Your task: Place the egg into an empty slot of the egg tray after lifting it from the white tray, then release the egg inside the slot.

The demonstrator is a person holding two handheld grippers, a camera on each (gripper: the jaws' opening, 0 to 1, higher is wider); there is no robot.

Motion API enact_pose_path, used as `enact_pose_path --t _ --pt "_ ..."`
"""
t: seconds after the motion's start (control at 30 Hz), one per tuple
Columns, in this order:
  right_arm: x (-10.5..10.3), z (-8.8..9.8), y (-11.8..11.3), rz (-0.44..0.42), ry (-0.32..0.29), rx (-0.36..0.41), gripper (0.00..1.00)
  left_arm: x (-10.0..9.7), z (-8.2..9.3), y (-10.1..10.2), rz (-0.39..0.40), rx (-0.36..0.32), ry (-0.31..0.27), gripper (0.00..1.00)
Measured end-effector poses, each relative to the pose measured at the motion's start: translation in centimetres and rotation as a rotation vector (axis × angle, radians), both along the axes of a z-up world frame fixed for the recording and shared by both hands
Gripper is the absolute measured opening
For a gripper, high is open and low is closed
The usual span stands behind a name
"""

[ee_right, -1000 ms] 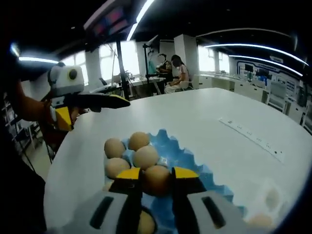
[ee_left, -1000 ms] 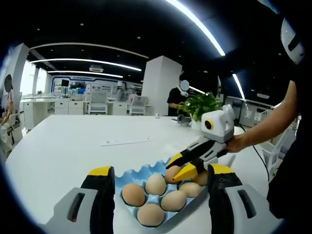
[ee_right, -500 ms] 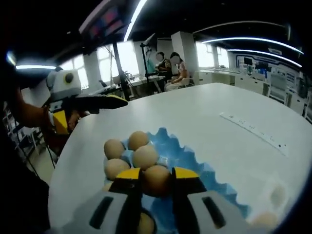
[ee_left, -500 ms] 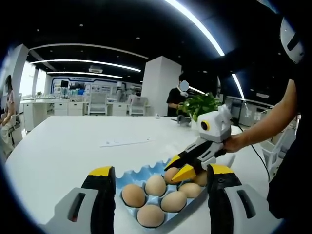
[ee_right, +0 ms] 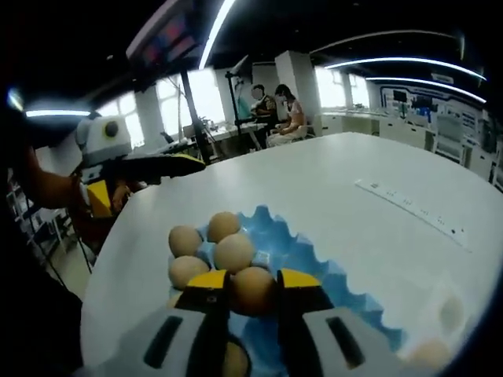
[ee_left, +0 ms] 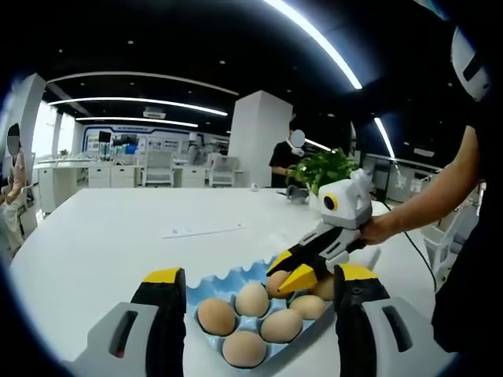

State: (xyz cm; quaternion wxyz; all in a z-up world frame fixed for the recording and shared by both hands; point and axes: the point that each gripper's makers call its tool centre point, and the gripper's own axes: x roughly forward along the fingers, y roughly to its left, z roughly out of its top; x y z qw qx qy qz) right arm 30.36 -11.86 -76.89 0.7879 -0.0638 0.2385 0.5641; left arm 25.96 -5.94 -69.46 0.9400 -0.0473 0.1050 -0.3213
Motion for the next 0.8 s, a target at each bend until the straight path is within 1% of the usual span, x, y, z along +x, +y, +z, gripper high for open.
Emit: enact_pose_path --t 0.2,0.27,0.37,0.5,0.7,0.8 --pt "0.1 0.0 -0.1 0.004 -0.007 -0.001 0.24 0.0 0.1 -0.1 -0.005 0.002 -0.003 0.78" --pt "0.3 0.0 -0.3 -0.001 -0.021 -0.008 0.26 0.1 0.2 -0.1 -0.004 0.006 -0.006 0.78" --pt "0.2 0.1 -0.6 0.001 -0.01 -0.004 0.26 0.1 0.3 -0.1 -0.003 0.004 -0.008 0.78" --pt "0.1 0.1 -0.9 0.007 -0.029 -0.018 0.27 0.1 0.4 -0.4 -0.007 0.002 -0.011 0.78" --pt "-0.2 0.1 -1.9 0.01 -0.036 -0.03 0.27 0.1 0.4 -0.5 -0.014 0.005 -0.012 0.78" --pt "-0.1 0.2 -2.6 -0.008 -0.032 -0.032 0.27 0.2 0.4 -0.5 -0.009 0.003 -0.009 0.79"
